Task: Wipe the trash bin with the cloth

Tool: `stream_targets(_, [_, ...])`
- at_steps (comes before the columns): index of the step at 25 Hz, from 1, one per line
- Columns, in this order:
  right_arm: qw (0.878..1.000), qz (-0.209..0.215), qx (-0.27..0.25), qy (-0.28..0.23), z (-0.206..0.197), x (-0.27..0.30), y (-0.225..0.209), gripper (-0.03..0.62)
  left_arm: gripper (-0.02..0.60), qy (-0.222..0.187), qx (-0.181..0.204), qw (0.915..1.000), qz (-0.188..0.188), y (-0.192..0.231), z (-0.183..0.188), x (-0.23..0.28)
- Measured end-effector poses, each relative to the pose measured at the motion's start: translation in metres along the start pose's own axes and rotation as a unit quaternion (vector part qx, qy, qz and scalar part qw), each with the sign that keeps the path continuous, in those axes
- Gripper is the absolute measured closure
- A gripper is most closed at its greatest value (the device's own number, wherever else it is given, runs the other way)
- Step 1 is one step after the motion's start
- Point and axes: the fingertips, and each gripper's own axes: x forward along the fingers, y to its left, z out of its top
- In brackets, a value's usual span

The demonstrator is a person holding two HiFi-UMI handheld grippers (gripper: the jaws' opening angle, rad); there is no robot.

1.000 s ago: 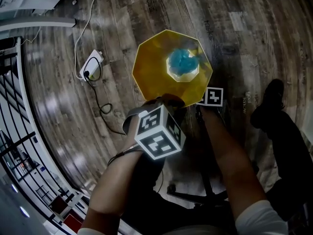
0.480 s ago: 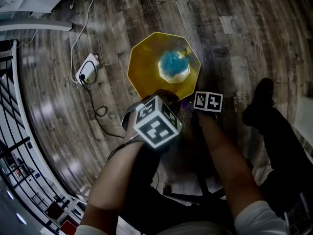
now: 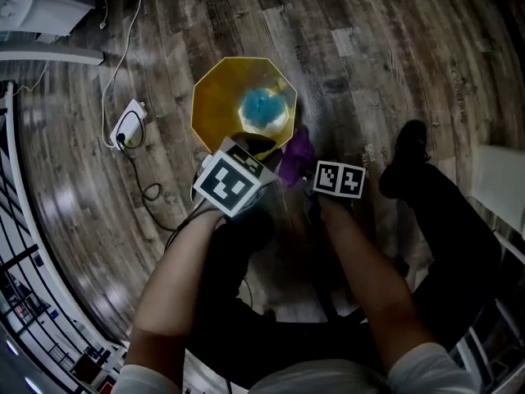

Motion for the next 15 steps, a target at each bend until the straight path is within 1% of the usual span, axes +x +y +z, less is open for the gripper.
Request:
stream_targets(2, [1.0,0.01,-0.002,-0.006,0.0,-0.011,0.008,0.505,0.54,0.006,0.046,0.9987,0.018,0.002,-0.004,-0.011])
stream_targets(4, [1.0,0.02,-0.005,-0.014,0.001,-0.021,0.016,0.505,0.503,0.022,0.1,0.9941,0.036,0.005,-0.014,-0.021])
stream_targets(6, [0.999,0.03,-0.005,-0.022,0.002,-0.029,0.023,0.505,0.464,0.047,0.14,0.988,0.046,0.01,-0.03,-0.027])
stream_targets(8, [0.999,0.039,-0.002,-0.026,0.0,-0.036,0.031,0.505,0.443,0.067,0.16,0.9837,0.048,0.013,-0.045,-0.03])
stream_targets(11, [0.998,0.052,0.004,-0.029,-0.006,-0.043,0.043,0.505,0.434,0.095,0.183,0.9775,0.046,0.017,-0.062,-0.026])
stream_targets(13, [0.998,0.061,0.006,-0.032,-0.009,-0.047,0.052,0.505,0.434,0.123,0.199,0.9708,0.053,0.023,-0.074,-0.02])
stream_targets(15, [0.997,0.07,0.009,-0.034,-0.012,-0.051,0.062,0.505,0.434,0.144,0.205,0.9659,0.068,0.032,-0.083,-0.015])
